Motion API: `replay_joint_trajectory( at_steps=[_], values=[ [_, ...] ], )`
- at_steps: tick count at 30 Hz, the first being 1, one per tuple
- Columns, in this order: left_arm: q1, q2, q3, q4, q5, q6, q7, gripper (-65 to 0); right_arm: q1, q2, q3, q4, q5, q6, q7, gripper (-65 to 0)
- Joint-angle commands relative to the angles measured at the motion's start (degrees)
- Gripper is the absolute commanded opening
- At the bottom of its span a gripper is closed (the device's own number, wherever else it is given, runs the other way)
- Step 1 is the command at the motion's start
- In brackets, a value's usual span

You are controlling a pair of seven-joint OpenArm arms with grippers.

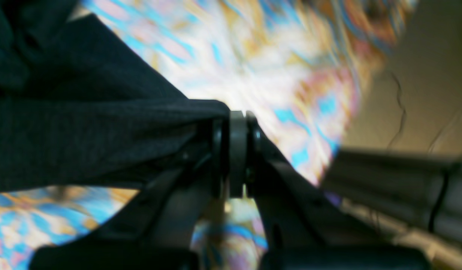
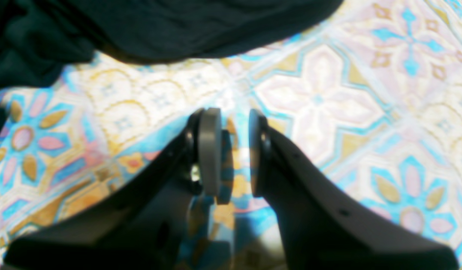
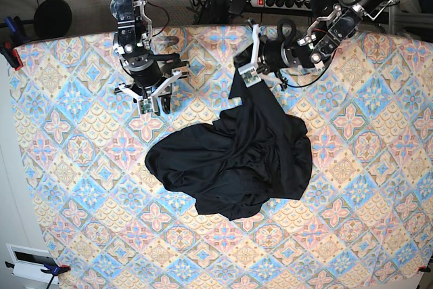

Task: Layout the t-shirt on the table in an organized manner, then fold the t-shirt properly
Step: 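Lift the held fabric with the left gripper and pull it away from the shirt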

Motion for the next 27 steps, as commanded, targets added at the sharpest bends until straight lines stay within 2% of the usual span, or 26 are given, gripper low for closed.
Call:
replay_joint_trajectory(
  at_steps=[1,4,11,15,21,27],
  values=[
    [-0.63,-2.06,0.44,1.83,-0.87,-0.96,-1.20,-65.0,0.44,0.11,0.44,0.95,0.52,0.03,1.54,-53.3],
    [-0.02,-5.58,1.49,3.23,-0.87,-2.28,-1.46,-65.0,0.44,0.11,1.06,0.95,0.52,0.03,1.54,-53.3],
    [4.03,-12.00,-0.53,8.68,-1.22,-2.37,-1.73,-65.0,0.44,0.11,1.06,0.95,0.61,0.03,1.54,-53.3],
    [10.36,-13.76,-9.41,11.67,-1.22,-2.37,-1.73,-65.0,0.44,0.11,1.06,0.95,0.61,0.03,1.54,-53.3],
    [19.76,-13.49,-26.99,11.76,-1.22,-2.37,-1.73,-65.0,0.44,0.11,1.85,0.95,0.61,0.03,1.54,-53.3],
    [25.13,-12.17,-37.89,11.76,-1.05,-2.37,-1.55,-65.0,0.53,0.02,2.99,0.95,0.61,0.03,1.28,-53.3]
  ],
)
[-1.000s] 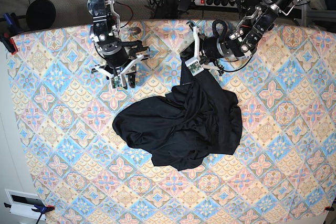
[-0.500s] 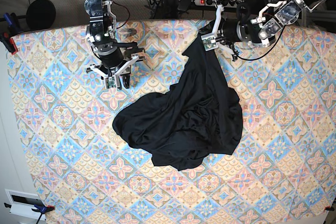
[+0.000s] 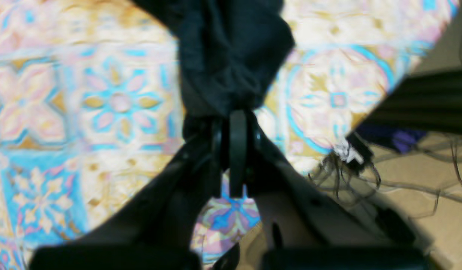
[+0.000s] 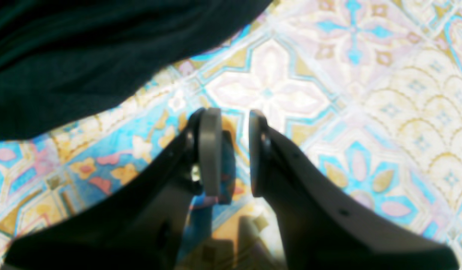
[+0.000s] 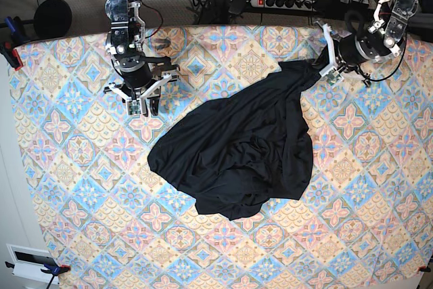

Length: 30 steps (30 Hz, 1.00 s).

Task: Layout the t-shirt on the table in an organized manner, then fold the t-shirt properly
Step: 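Lift the held fabric with the left gripper and pull it away from the shirt, then grasp the shirt edge nearest the right gripper with the right gripper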

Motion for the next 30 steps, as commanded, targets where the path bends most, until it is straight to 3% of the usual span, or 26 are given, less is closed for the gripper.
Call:
replay_joint_trajectory(
  at_steps=[1,7,14,20,25,30],
  values=[
    [0.94,-0.92,-2.03,0.92,-0.33,-0.08,-0.79,-65.0,0.44,0.02,-0.02,0.97,0.45,0.06,1.34,-53.3],
    [3.13,2.86,-9.42,0.57,0.11,-0.08,-0.35,-65.0,0.44,0.02,-0.02,0.97,0.45,0.06,1.25,-53.3],
    [3.05,2.95,-10.12,-4.27,0.03,-0.08,-0.35,-65.0,0.44,0.02,-0.29,1.68,0.98,0.06,1.25,-53.1],
    [2.78,4.89,-10.39,-5.50,0.03,-0.08,-0.44,-63.7,2.02,0.11,-0.29,1.33,15.13,0.06,0.90,-52.8],
    [2.69,6.38,-10.56,-5.50,0.03,0.01,-0.52,-60.8,10.81,0.19,-0.11,-0.70,26.30,0.06,-8.24,-45.6],
    [2.69,6.91,-11.35,-5.50,0.03,0.10,-0.44,-60.8,13.72,0.37,-0.29,-4.39,35.35,0.14,-12.02,-40.4]
  ],
)
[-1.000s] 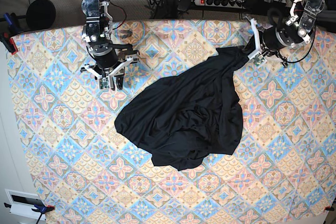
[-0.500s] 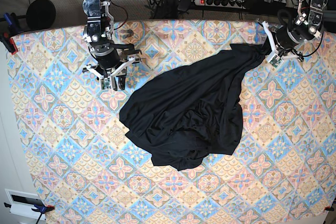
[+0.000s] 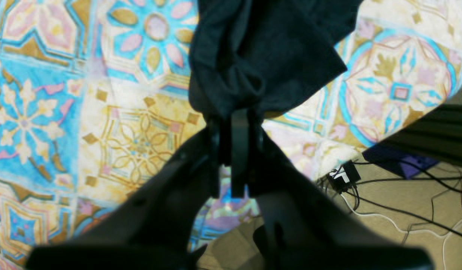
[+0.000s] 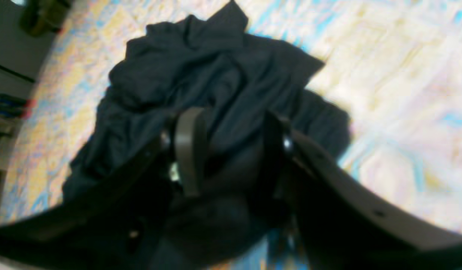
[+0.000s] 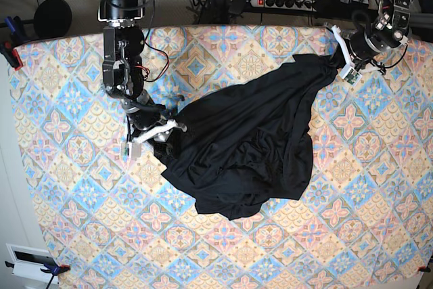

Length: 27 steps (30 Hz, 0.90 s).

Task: Layout the t-shirt on the table in an organized manner, then fold the t-shirt properly
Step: 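Grasp the shirt edge nearest the right gripper with the right gripper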

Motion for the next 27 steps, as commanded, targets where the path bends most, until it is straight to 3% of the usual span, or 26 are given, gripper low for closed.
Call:
replay_joint_trajectory(
  at_steps=[1,10,19,27],
  values=[
    [-0.10,-1.09,-0.77,0.69,-0.46,0.12,-0.96,-60.8,0.16,0.17,0.08,-0.06,1.81,0.41,0.37,-40.2],
    [-0.10,-1.09,-0.77,0.77,-0.46,0.12,-0.96,-60.8,0.08,0.35,2.46,-7.18,1.64,0.32,0.28,-40.2],
    [-0.10,-1.09,-0.77,0.77,-0.46,0.21,-0.96,-60.8,-0.19,0.26,9.23,-7.27,-4.34,0.23,0.28,-40.2],
    [-0.10,-1.09,-0.77,0.77,-0.46,0.21,-0.96,-60.7,-0.19,0.17,8.61,-7.27,-4.34,0.14,-2.70,-39.9]
  ],
)
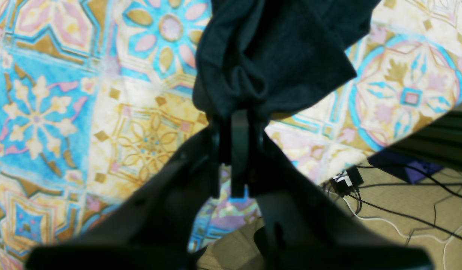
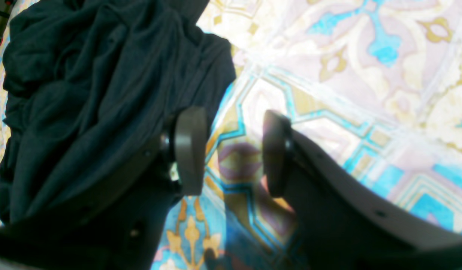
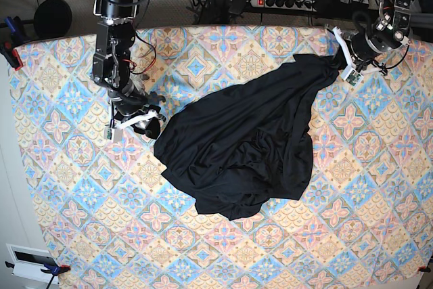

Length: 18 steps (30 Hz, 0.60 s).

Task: Layout the t-shirt on the table in an organized manner, then fold the t-shirt properly
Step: 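Grasp the shirt edge nearest the right gripper with the right gripper, then pull both held edges apart to spread the shirt flat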

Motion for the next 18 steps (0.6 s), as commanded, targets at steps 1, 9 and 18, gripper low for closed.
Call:
replay_joint_trajectory(
  at_steps=[1,9,18],
  values=[
    [-0.02,-0.98,-0.64,0.77,-0.46,0.01,-0.96,-60.7,0.16,-0.05,0.00,0.44,-0.45,-0.51,-1.83,-39.9],
    [-0.02,-0.98,-0.64,0.77,-0.46,0.10,-0.96,-60.7,0.07,-0.84,-0.18,0.44,-0.45,-2.80,-4.56,-39.9],
    [-0.10,-0.98,-0.64,0.77,-0.46,0.10,-0.96,-60.7,-0.01,-3.39,-0.18,0.44,-0.45,-2.89,-8.69,-40.0]
  ],
)
